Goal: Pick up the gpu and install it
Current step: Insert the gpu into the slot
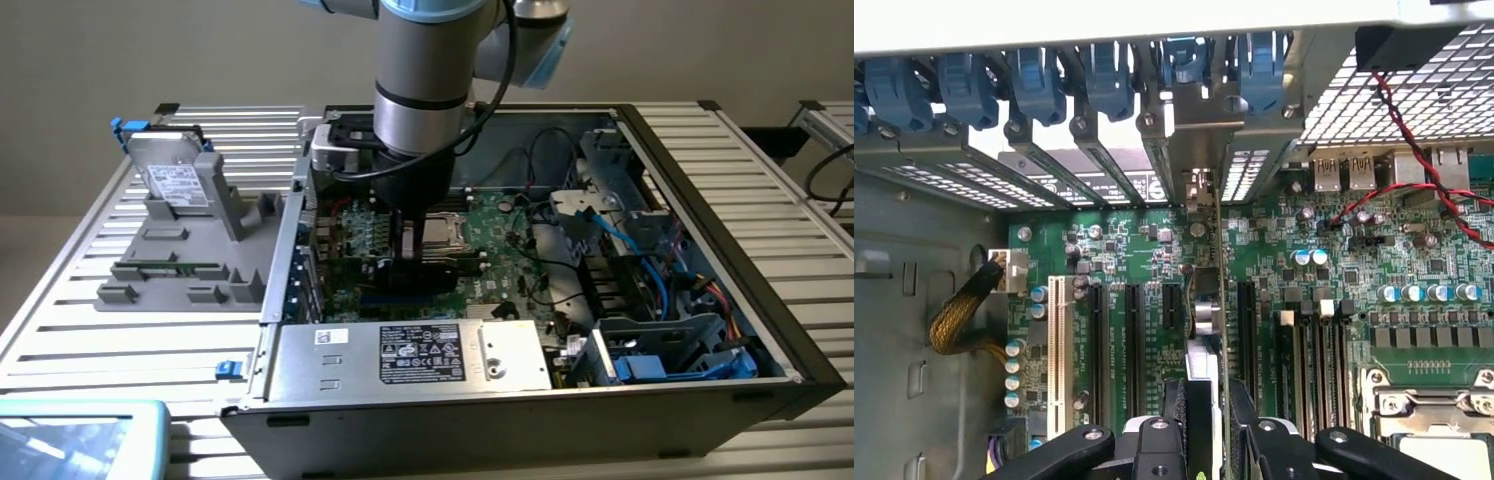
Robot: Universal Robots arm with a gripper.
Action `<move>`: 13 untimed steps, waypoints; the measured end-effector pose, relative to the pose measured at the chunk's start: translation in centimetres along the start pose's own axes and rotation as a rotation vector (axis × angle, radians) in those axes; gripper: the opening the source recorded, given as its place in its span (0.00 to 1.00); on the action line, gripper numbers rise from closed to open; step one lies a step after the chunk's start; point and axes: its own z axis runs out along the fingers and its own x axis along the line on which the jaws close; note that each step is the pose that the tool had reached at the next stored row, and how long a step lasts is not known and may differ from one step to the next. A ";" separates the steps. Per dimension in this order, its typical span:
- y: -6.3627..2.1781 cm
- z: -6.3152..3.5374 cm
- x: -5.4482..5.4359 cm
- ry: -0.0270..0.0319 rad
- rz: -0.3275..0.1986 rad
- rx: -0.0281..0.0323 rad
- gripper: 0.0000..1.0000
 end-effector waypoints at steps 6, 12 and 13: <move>0.02 0.09 0.0 0.0001 0.000 0.0012 0.28; 0.02 0.13 0.0 0.0002 0.000 0.0012 0.28; 0.02 0.13 0.0 0.0001 0.000 0.0012 0.28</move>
